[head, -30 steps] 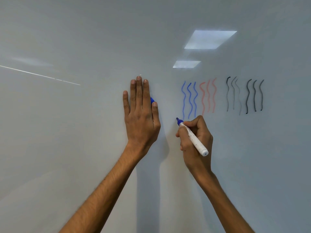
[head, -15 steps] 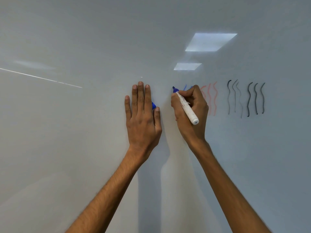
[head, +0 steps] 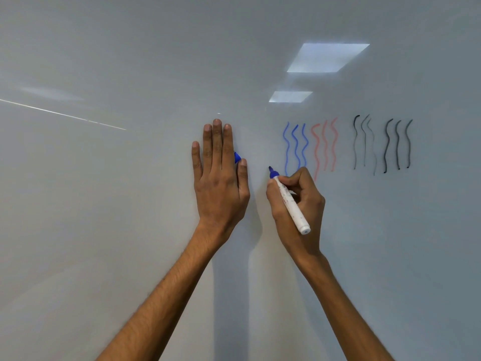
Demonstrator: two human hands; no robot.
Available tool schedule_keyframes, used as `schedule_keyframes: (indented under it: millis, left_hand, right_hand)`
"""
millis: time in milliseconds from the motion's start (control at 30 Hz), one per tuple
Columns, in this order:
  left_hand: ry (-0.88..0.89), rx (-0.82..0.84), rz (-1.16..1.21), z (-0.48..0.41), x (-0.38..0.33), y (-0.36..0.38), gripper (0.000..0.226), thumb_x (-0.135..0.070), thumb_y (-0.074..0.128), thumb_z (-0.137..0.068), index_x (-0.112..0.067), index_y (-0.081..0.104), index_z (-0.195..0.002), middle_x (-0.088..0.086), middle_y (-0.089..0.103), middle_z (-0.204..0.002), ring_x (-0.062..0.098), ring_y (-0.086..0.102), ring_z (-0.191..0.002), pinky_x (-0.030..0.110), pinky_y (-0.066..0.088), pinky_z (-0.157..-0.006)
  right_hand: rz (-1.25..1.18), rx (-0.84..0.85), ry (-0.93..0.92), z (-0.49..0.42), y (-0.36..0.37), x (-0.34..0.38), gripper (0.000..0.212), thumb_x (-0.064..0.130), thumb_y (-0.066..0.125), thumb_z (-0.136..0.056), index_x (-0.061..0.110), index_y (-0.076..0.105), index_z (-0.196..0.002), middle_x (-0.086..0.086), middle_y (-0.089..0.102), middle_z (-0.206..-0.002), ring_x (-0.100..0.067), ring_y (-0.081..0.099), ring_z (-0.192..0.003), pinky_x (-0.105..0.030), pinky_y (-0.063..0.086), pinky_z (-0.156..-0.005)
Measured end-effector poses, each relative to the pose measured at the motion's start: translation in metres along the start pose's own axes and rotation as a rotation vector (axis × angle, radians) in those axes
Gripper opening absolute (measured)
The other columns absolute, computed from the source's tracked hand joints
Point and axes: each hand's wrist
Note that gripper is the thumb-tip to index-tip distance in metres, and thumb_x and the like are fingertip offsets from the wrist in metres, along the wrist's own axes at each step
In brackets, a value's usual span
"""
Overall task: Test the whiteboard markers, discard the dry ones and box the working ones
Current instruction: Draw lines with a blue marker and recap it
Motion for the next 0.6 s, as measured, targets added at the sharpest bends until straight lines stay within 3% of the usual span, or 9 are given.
schedule_keyframes:
  millis: [333,500,600]
  left_hand:
    - [-0.006,0.01,0.008,0.006,0.0,-0.001,0.059,-0.024,0.038,-0.102,-0.002,0.021,-0.154,0.016,0.016,-0.162,0.027,0.011,-0.152,0.046,0.008,-0.124]
    - [-0.004,0.028,0.017,0.021,0.001,-0.002,0.06,-0.024,0.039,-0.102,-0.002,0.02,-0.154,0.016,0.016,-0.162,0.028,0.011,-0.152,0.047,0.008,-0.124]
    - [0.003,0.038,0.014,0.026,0.002,-0.003,0.06,-0.024,0.04,-0.101,-0.003,0.02,-0.154,0.016,0.016,-0.162,0.027,0.01,-0.152,0.049,0.01,-0.123]
  right_hand:
    - [0.011,0.019,0.043,0.039,-0.009,-0.009,0.025,0.039,0.066,-0.086,0.019,0.051,-0.086,0.013,0.056,-0.071,-0.006,0.057,-0.056,-0.018,0.049,-0.05]
    - [-0.021,0.035,0.139,0.038,-0.012,-0.003,0.025,0.046,0.064,-0.084,0.025,0.051,-0.084,0.005,0.062,-0.072,-0.018,0.064,-0.06,-0.038,0.058,-0.056]
    - [-0.025,0.024,0.162,0.028,-0.015,0.007,0.021,0.034,0.069,-0.084,0.019,0.054,-0.082,0.003,0.062,-0.069,-0.022,0.064,-0.059,-0.04,0.056,-0.056]
Point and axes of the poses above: each hand's wrist, its own z-axis away from the middle knuckle, its own y-axis out of the palm, x = y × z
